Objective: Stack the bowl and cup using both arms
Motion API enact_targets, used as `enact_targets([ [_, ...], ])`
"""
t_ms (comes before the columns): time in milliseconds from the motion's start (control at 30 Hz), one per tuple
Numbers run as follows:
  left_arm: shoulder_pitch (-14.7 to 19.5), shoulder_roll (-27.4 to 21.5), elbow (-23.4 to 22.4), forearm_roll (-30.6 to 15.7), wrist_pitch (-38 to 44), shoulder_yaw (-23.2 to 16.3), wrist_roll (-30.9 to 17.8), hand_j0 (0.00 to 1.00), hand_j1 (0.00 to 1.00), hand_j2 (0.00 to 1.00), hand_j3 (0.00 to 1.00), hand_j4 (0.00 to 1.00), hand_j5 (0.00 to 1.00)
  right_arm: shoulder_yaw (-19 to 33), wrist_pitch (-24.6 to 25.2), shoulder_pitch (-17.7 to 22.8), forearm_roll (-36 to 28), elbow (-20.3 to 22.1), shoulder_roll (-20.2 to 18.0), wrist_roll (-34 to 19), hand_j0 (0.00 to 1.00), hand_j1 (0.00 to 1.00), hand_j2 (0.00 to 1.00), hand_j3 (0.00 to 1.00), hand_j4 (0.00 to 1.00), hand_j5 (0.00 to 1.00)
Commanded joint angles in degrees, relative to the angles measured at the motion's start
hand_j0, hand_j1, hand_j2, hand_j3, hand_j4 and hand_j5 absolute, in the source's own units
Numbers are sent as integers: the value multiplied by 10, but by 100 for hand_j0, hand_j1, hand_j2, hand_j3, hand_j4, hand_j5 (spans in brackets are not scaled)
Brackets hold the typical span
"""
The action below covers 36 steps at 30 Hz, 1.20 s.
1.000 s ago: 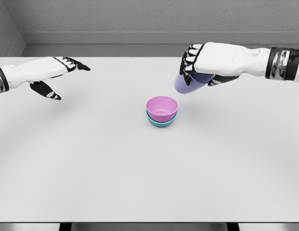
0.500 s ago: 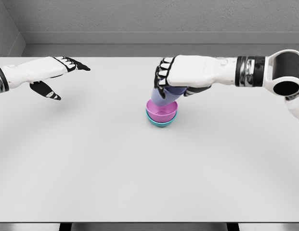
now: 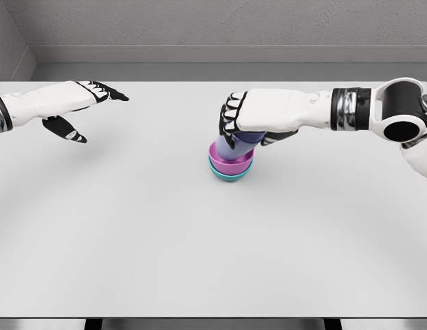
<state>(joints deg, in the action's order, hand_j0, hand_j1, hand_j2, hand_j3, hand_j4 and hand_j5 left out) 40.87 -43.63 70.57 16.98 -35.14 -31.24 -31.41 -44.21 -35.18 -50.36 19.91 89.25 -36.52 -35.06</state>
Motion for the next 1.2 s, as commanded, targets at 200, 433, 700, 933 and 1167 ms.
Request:
enact_targets([
  [200,0,0,0,-4,1,0,0,100,100,100,100,100,100,-9,2,0,7,-14,0,1,44,44,44,44,44,44],
  [433,0,-1,0,-4,1,0,0,100,100,100,100,100,100,-26,2,-3,7,-17,1,1,44,44,44,44,44,44],
  [700,1,-1,0,-4,1,0,0,100,100,100,100,100,100,-30,2,-4,8,-21,3,1,44,44,44,44,44,44],
  [933,1,-2,0,-4,1,1,0,100,100,100,100,100,100,-30,2,-5,8,-21,9,1,47,47,47,47,47,47],
  [1167,1,-2,0,-4,1,0,0,100,100,100,100,100,100,-26,2,-9,23,-21,11,1,90,90,90,90,90,90],
])
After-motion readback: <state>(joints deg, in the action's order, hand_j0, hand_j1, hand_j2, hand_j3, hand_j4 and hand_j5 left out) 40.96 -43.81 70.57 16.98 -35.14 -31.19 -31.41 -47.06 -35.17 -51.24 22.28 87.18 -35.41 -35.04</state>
